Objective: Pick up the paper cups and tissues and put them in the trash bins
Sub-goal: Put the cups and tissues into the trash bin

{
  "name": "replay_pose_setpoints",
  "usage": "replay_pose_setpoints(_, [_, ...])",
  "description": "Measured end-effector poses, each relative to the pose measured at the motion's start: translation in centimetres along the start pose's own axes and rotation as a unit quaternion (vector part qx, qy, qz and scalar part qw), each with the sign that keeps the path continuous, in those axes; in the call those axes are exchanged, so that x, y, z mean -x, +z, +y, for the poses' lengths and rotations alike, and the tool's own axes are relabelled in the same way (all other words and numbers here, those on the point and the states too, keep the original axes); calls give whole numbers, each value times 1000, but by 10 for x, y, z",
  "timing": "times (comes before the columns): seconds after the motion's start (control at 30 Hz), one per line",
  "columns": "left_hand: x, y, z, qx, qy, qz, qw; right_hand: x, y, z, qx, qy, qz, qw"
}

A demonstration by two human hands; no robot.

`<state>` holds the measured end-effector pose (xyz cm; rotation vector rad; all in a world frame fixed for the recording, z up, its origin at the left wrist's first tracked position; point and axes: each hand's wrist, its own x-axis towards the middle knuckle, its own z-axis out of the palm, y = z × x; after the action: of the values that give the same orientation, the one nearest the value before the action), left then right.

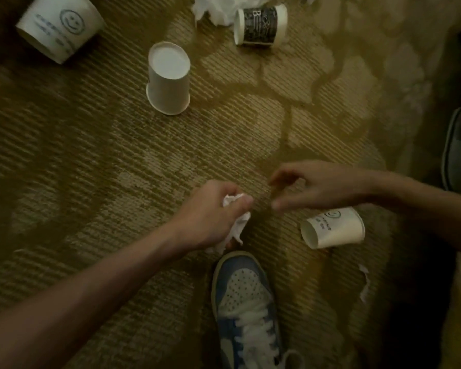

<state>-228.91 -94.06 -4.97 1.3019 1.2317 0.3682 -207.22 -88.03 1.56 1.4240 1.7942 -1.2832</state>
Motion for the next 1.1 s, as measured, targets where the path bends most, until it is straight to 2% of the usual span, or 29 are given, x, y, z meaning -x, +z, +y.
replay_pose_setpoints(0.07, [2,2,1,-25,8,-9,1000,6,7,19,174,38,-64,982])
replay_pose_setpoints(0.13, [2,1,2,-14,7,-15,1000,12,22,35,300,38,-97,948])
replay_pose_setpoints(0.23, [3,-6,2,13,-6,-14,1000,13,41,50,371,-5,-66,926])
replay_pose_setpoints(0.3, [7,-13,3,45,-17,-14,999,10,43,48,332,4,-55,942])
replay_pose_setpoints(0.4, [16,-28,4,37,-12,11,999,2,29,24,189,4,-41,981])
replay_pose_setpoints(0.47, [25,-44,8,2,-4,46,999,-1,7,-13,60,-46,7,997])
replay_pose_setpoints(0.57, [47,-86,24,-34,-8,114,993,-2,-32,-95,-46,-143,63,987])
replay_pose_setpoints(0.7, [106,-165,72,-10,0,246,969,9,-75,-211,-96,-295,122,943])
replay_pose_setpoints(0.8, [193,-215,108,-28,-20,373,927,43,-84,-300,-78,-402,92,908])
replay_pose_setpoints(0.87, [265,-228,128,-55,-35,426,903,75,-63,-353,-48,-464,62,882])
replay_pose_setpoints(0.97, [379,-208,150,-86,-74,501,858,120,-16,-420,-10,-559,-6,829])
replay_pose_setpoints(1.1, [498,-135,169,-100,-157,553,812,188,59,-473,25,-653,-113,748])
